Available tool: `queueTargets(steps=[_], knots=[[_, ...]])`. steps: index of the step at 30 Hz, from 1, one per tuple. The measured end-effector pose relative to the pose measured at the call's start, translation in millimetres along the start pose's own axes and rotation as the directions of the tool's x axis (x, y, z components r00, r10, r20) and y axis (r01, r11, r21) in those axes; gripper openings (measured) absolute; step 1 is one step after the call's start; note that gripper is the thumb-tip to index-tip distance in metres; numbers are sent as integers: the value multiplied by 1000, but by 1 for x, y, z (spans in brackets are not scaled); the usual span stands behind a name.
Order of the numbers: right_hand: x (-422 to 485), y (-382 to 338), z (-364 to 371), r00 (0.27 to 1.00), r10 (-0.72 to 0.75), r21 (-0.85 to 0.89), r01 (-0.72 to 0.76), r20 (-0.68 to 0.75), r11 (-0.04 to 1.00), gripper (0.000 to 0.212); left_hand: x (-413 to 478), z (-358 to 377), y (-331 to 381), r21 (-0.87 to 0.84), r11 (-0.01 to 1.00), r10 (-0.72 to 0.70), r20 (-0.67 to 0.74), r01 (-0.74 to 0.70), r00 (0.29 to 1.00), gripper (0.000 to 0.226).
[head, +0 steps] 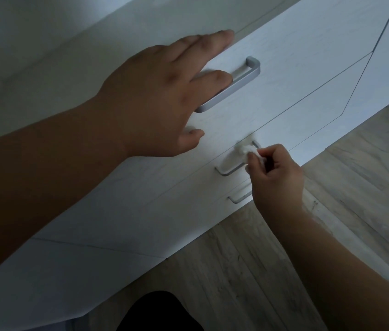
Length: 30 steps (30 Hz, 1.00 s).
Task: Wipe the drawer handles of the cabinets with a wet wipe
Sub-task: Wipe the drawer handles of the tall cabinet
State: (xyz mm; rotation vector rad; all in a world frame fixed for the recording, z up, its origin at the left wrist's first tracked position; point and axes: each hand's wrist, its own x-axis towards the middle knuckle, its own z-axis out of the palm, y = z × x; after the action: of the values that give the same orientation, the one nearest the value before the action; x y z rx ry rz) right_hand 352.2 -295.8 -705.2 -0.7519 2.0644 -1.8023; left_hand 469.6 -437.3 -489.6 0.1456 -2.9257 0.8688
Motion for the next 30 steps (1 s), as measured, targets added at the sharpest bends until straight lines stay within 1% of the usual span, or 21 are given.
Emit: queueTargets(steps=[2, 4, 5, 7, 8, 9, 11, 14, 16, 20, 23, 24, 25, 28, 30], knots=[[3, 0, -3, 999, -31, -12, 31, -38, 999, 11, 0, 0, 1, 5, 1000, -4, 6, 4, 1000, 67], [11, -1, -6, 997, -71, -51, 69, -33, 996, 5, 0, -1, 2, 9, 1000, -6, 13, 6, 1000, 70], [14, -1, -7, 994, -105, -102, 104, -9, 989, 6, 0, -1, 2, 8, 1000, -5, 14, 5, 1000, 70], [14, 1, -8, 973, -216, -238, 229, 77, 944, 13, 0, 0, 2, 9, 1000, -6, 13, 6, 1000, 71], [13, 2, -7, 958, -261, -277, 284, 120, 918, 15, 0, 0, 2, 14, 1000, -8, 15, 8, 1000, 71], [12, 3, -6, 949, -276, -282, 309, 151, 908, 16, -1, 0, 2, 20, 1000, -8, 19, 8, 1000, 72], [14, 0, -8, 963, -206, -243, 245, 175, 938, 17, -2, 1, 1, 26, 1000, -6, 20, 6, 1000, 72], [32, 1, -18, 991, -105, -172, 117, 80, 978, 17, 0, 0, 1, 31, 1000, -1, 14, 1, 1000, 74], [40, 4, -24, 994, -94, -189, 102, 51, 977, 20, 0, 1, 1, 30, 1000, -2, 8, 1, 1000, 74], [38, 9, -22, 987, -136, -216, 152, 87, 964, 24, -1, 3, 1, 24, 1000, -1, 1, 1, 1000, 71], [30, 12, -18, 942, -308, -251, 334, 135, 909, 24, 0, 2, 2, 22, 1000, 3, -3, -3, 1000, 71], [28, 14, -17, 928, -341, -262, 371, 153, 891, 23, 0, 2, 1, 23, 1000, 3, -2, -3, 1000, 72], [27, 14, -16, 927, -335, -271, 371, 170, 888, 24, 0, 2, 1, 25, 1000, 2, -2, -2, 1000, 72], [27, 15, -14, 948, -255, -320, 306, 192, 897, 32, 0, 2, 1, 32, 999, 1, -1, -1, 1000, 73], [30, 13, -12, 948, -245, -365, 306, 203, 879, 27, 0, 3, 1, 33, 999, 6, -2, -6, 1000, 73]])
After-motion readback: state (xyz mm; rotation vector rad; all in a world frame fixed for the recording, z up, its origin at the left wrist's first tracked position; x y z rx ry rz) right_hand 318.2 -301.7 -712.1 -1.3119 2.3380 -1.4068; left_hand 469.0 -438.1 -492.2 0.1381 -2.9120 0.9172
